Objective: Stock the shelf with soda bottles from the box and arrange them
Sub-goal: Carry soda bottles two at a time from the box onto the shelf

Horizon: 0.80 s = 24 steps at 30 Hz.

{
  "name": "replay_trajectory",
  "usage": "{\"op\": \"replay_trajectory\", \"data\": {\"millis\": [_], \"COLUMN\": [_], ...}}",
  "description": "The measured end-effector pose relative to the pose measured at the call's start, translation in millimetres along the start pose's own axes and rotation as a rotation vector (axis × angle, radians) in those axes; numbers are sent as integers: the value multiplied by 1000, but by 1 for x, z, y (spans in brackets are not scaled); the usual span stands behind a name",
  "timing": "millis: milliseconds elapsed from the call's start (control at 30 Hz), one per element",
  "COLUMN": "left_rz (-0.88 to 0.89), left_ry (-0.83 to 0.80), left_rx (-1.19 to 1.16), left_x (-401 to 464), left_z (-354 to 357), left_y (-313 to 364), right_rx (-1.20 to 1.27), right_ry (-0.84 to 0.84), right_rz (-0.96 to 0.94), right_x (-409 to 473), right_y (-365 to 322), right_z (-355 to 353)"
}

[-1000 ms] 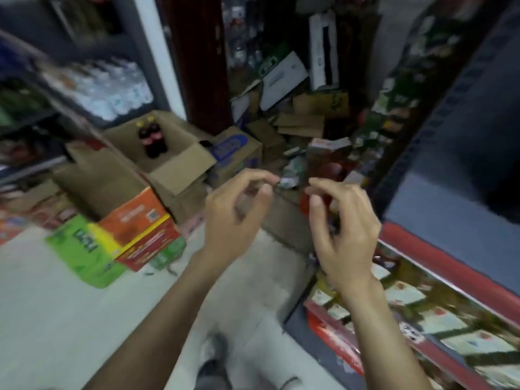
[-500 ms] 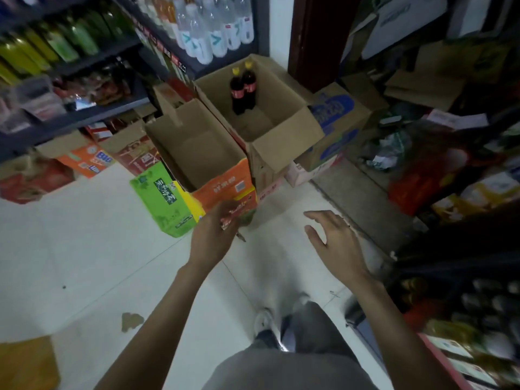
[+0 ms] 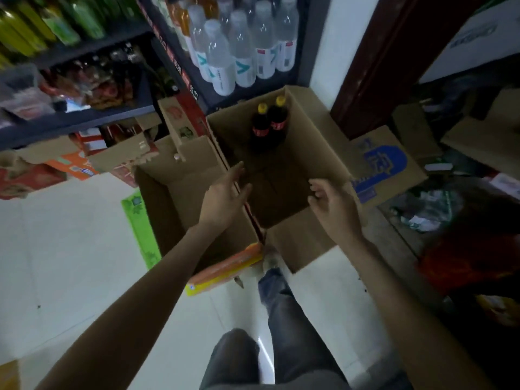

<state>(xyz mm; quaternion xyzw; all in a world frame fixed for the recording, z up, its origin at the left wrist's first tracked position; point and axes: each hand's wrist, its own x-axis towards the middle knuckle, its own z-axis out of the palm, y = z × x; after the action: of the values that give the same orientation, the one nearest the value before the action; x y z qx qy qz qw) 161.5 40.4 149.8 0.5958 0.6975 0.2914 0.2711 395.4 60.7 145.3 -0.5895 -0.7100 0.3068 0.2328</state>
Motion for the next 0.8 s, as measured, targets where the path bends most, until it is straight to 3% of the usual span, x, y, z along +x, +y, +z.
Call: {"op": "replay_trajectory", "data": {"millis": [233, 433, 800], "left_rz": [-157, -212, -236], "left_ry": [-49, 28, 171], "left_rx": [57, 63, 123], "left_x": [162, 259, 309], "left_z": [44, 99, 176], "left_y": [-27, -76, -107], "right_rx": [19, -28, 21], "right_ry": [-44, 68, 131], "right_rz": [26, -22, 69], "right_x": [182, 290, 360], "right_y": [24, 67, 100], "right_z": [46, 110, 183]}}
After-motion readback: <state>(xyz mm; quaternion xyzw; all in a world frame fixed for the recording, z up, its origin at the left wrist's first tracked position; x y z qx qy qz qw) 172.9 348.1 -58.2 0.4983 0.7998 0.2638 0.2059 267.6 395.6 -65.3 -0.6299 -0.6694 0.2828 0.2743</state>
